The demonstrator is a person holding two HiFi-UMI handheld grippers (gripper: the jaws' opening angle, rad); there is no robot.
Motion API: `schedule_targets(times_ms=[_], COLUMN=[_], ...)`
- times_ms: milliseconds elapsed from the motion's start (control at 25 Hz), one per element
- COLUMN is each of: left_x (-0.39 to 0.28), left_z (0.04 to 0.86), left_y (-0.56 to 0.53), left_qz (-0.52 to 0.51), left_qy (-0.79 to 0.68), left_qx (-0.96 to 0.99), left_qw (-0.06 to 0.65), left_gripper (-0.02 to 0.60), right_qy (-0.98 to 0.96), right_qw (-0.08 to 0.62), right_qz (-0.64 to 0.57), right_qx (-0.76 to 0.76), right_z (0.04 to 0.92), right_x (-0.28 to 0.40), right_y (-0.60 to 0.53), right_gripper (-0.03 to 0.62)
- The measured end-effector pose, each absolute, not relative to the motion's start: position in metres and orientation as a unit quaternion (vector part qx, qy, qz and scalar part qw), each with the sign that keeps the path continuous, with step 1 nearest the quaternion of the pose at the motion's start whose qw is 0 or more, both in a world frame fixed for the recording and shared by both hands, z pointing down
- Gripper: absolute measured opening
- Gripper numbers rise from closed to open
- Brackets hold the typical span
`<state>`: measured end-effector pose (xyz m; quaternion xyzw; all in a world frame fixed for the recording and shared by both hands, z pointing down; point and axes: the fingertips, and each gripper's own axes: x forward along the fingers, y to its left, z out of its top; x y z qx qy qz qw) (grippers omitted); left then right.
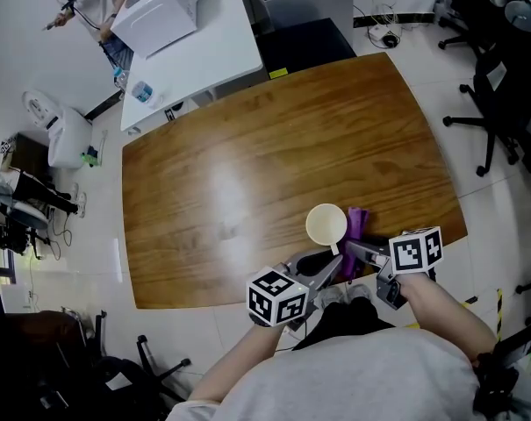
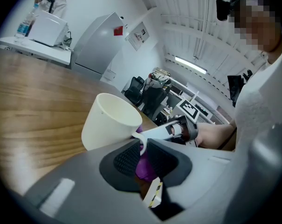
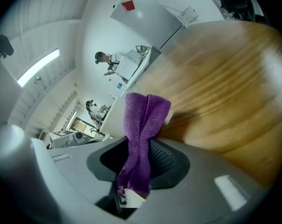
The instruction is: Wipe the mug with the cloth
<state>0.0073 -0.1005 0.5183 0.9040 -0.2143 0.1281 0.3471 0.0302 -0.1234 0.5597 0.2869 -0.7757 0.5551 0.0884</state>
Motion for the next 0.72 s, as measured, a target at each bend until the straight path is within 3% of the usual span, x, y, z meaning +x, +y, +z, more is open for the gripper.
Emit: schedule_targets(times_ms=[400,720], left_x=[-0.020,-0.046], left_z=[0.517,0.514], left_y=[-0.090,-0.087], left_qz=[0.138,0.201], left_qy=[-0.222,-0.245], left_qx=[0.903,0.915], left_qw=[0.340,0.249], left_gripper=[0.046,0.041], right_qy=[-0.802,-0.822], right_qw=[0.078,0.064], right_qz=[0.533,0.518], right_qx=[0.260,0.226], right_z=[0.525,0.500], right_x=[0.042,0.034], right_y=[-0.130,-0.140], right_gripper=[0.129,0.129])
